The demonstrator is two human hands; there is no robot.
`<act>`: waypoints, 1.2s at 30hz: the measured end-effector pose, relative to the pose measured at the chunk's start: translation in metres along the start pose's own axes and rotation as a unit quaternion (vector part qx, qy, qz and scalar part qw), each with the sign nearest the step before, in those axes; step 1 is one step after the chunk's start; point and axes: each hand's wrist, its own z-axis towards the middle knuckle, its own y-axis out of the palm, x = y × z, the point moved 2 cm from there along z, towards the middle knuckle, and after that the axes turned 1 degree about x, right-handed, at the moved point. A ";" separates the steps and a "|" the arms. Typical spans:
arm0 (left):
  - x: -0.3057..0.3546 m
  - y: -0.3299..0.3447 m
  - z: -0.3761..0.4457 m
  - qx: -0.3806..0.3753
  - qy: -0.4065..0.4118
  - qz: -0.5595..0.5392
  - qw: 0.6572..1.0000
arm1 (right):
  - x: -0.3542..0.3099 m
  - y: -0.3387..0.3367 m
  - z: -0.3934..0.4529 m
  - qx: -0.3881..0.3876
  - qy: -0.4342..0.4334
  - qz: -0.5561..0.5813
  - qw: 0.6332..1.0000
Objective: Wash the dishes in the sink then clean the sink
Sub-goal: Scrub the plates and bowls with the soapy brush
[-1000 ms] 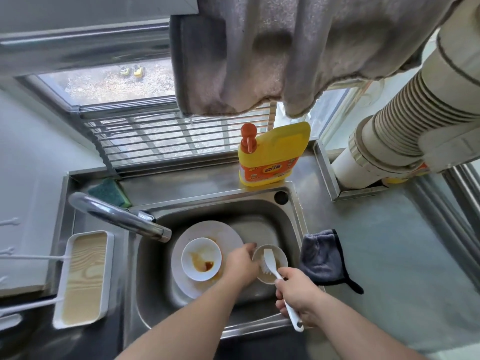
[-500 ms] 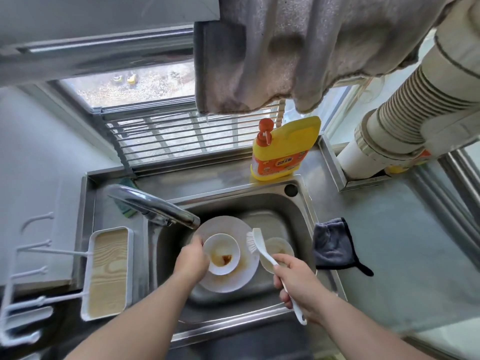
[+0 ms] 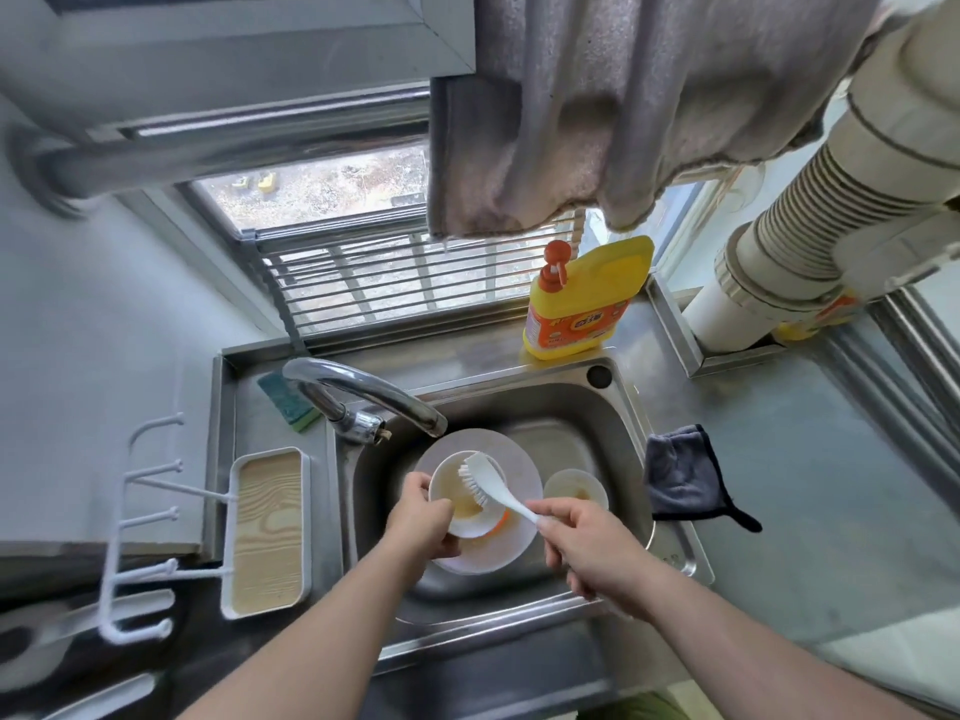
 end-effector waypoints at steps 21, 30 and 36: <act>0.011 -0.025 -0.050 -0.019 0.011 -0.251 0.968 | -0.074 0.054 -0.033 0.001 -0.086 -0.471 0.878; 0.008 -0.022 -0.048 -0.010 0.006 -0.273 0.962 | -0.081 0.049 -0.027 0.025 -0.065 -0.504 0.861; 0.002 -0.015 -0.056 -0.020 -0.027 -0.299 0.954 | -0.091 0.056 -0.024 0.043 -0.090 -0.503 0.858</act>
